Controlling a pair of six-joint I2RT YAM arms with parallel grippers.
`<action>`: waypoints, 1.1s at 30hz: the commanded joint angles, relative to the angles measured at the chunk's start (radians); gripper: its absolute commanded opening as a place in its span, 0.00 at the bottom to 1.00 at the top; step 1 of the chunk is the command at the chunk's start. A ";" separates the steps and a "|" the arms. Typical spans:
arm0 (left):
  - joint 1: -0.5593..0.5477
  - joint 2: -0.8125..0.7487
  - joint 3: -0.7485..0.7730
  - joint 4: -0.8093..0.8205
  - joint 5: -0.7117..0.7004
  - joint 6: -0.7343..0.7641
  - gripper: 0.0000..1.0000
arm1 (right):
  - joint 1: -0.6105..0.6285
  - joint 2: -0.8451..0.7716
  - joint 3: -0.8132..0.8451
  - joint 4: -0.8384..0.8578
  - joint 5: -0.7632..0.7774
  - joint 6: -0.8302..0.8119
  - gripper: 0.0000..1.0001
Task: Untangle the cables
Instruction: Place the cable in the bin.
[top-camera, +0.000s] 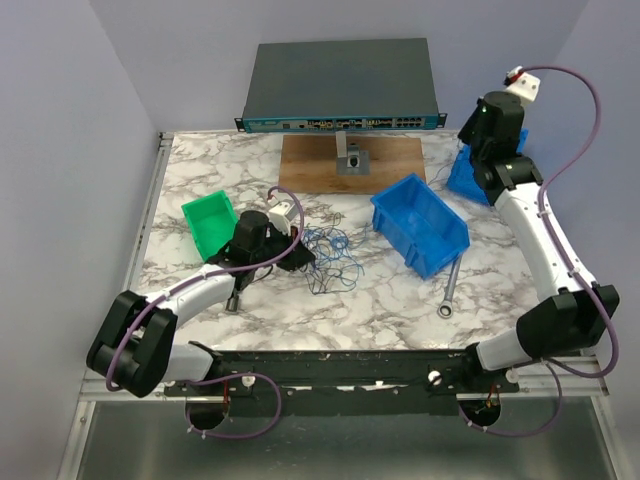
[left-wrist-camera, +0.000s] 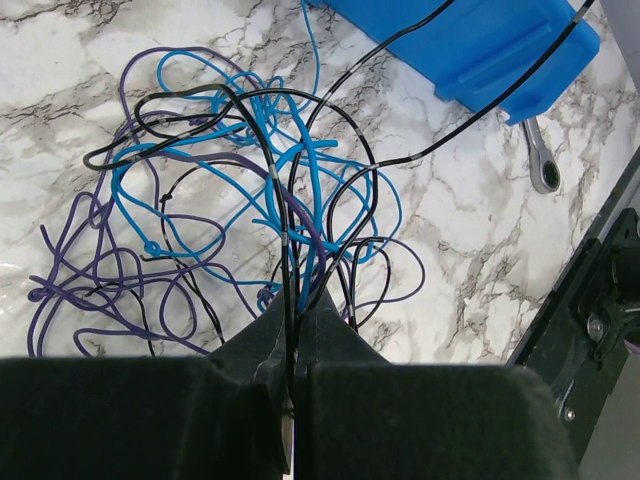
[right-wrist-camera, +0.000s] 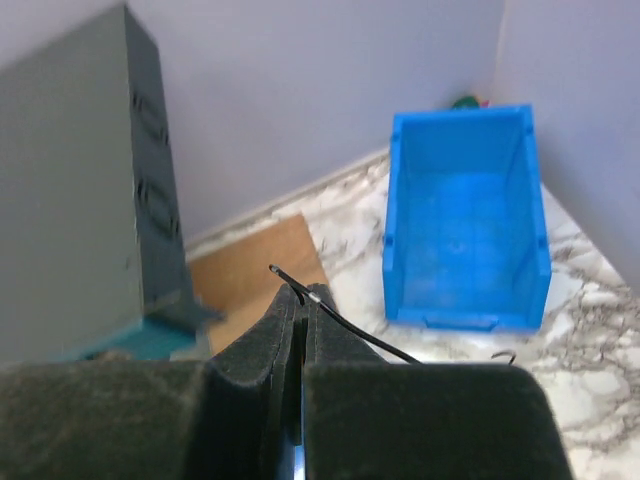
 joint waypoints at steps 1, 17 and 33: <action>-0.003 -0.022 -0.010 0.045 0.032 0.010 0.00 | -0.060 0.092 0.109 0.026 0.056 0.031 0.01; -0.005 -0.021 -0.013 0.055 0.041 0.010 0.00 | -0.144 0.475 0.420 0.132 0.233 -0.051 0.01; -0.005 -0.006 -0.008 0.056 0.043 0.016 0.00 | -0.245 0.665 0.445 0.143 0.100 0.064 0.01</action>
